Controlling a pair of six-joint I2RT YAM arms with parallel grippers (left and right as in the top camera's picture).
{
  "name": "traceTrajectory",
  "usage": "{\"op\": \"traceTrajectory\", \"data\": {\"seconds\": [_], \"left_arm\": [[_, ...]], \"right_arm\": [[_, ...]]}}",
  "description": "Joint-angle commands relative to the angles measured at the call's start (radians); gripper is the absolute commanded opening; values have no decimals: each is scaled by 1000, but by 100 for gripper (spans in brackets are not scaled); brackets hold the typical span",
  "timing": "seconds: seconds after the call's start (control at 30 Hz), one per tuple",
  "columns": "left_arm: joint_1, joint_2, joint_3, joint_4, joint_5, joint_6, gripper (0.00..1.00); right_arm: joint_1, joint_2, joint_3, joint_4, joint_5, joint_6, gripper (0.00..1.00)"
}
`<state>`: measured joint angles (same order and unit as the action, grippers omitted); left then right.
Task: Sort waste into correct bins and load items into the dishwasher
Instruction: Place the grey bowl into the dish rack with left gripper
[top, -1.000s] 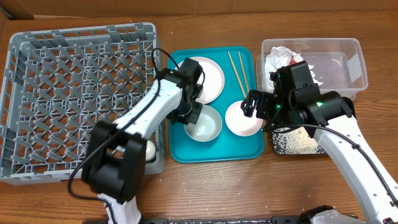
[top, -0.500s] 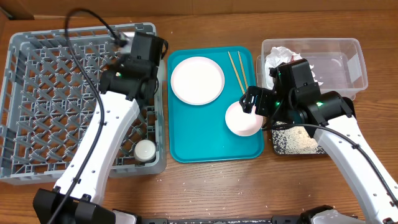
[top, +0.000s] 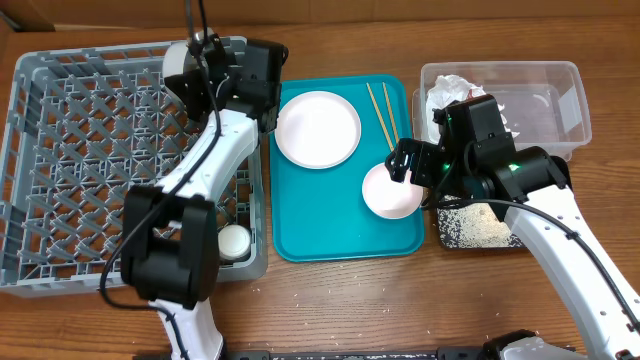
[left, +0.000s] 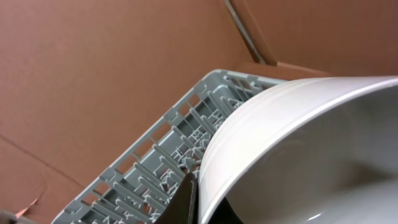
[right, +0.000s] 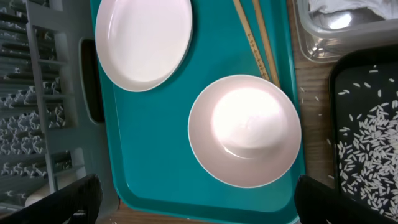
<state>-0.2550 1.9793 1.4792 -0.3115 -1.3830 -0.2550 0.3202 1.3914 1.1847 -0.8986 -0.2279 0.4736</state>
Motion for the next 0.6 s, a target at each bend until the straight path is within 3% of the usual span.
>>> {"op": "traceTrajectory", "data": {"seconds": [0.0, 0.2, 0.57], "left_arm": [[6, 53, 9, 55, -64, 67, 4], [6, 109, 8, 12, -64, 76, 4], [-34, 137, 8, -254, -50, -23, 4]], "right_arm": [[-2, -9, 13, 6, 11, -3, 100], [-2, -9, 13, 6, 11, -3, 100], [-2, -9, 13, 6, 11, -3, 100]]}}
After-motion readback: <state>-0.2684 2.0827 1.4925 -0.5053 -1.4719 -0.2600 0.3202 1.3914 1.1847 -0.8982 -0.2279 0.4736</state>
